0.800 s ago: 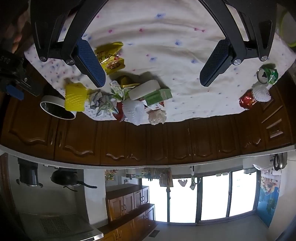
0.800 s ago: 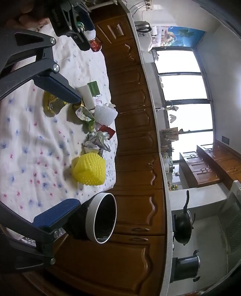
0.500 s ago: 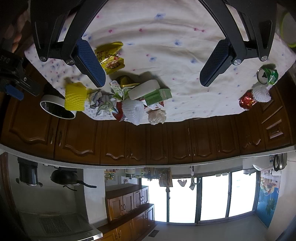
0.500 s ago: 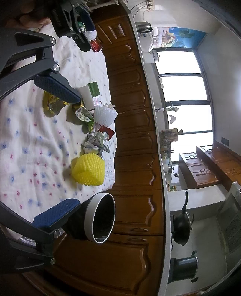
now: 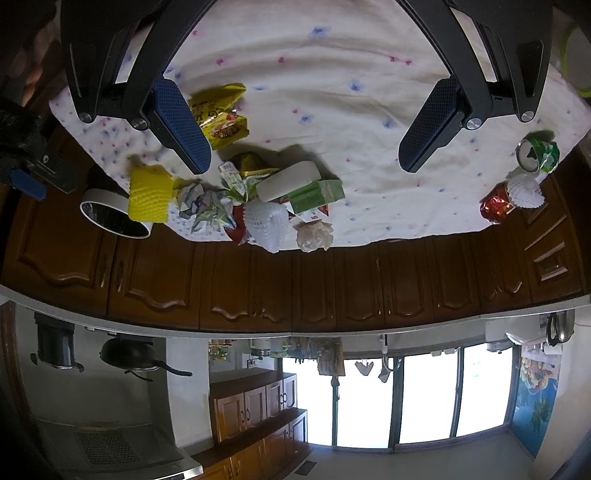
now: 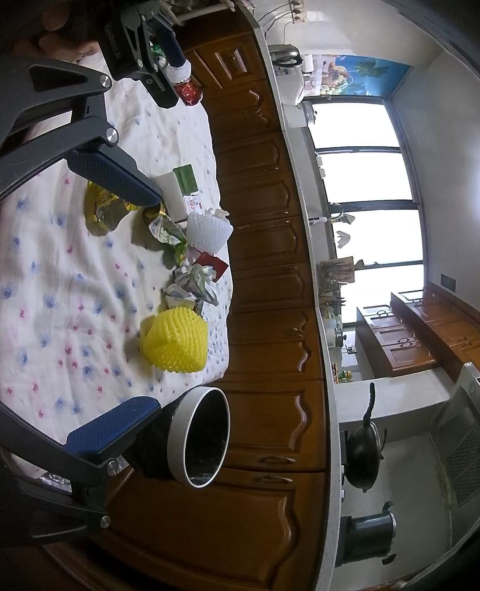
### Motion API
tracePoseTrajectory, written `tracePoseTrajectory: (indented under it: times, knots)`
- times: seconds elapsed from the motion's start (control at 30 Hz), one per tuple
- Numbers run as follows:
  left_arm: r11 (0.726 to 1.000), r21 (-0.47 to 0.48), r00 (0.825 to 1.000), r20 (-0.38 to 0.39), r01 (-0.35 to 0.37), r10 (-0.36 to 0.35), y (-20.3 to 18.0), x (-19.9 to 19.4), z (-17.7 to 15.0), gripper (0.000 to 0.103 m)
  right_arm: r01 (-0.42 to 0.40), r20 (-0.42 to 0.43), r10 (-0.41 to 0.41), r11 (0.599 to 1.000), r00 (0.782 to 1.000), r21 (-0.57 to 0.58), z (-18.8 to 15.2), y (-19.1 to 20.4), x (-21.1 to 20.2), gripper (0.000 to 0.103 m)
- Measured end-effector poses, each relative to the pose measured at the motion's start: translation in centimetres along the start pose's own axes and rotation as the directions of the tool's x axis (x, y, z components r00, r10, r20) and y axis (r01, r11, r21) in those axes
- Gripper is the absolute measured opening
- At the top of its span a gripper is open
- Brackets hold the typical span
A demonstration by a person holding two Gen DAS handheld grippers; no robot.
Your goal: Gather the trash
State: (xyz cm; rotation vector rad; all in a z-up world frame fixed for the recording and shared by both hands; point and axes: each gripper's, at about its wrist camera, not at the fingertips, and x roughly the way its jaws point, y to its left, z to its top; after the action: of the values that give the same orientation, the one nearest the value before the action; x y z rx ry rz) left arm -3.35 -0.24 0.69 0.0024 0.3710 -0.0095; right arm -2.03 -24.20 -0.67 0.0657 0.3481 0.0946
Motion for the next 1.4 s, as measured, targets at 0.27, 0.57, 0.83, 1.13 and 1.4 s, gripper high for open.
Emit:
tracePoseTrajectory:
  times: [0.27, 0.57, 0.83, 1.13, 1.4]
  knots:
    - [1.000, -0.003, 1.000, -0.013, 0.004, -0.004, 0.1, 0.6, 0.0, 0.103, 0.001, 0.002, -0.001, 1.000, 1.000, 0.004, 0.0, 0.0, 0.1, 0.103]
    - [0.998, -0.018, 0.997, -0.051, 0.055, -0.056, 0.2, 1.6, -0.3, 0.103, -0.006, -0.009, 0.007, 0.999, 1.000, 0.042, 0.0, -1.4, 1.2, 0.103]
    - [0.983, -0.007, 0.970, -0.162, 0.181, -0.180, -1.4, 4.0, -0.9, 0.103, -0.024, -0.067, 0.032, 0.994, 0.997, 0.105, 0.4, -3.3, 3.5, 0.103]
    - [0.957, 0.014, 0.911, -0.312, 0.288, -0.270, -4.4, 7.8, -1.8, 0.103, -0.055, -0.171, 0.091, 0.978, 0.981, 0.202, 1.6, -5.8, 8.6, 0.090]
    - [0.940, -0.006, 0.857, -0.409, 0.342, -0.315, -5.3, 11.2, -2.5, 0.056, -0.045, -0.298, 0.111, 0.974, 0.948, 0.220, 0.8, -6.7, 14.5, 0.046]
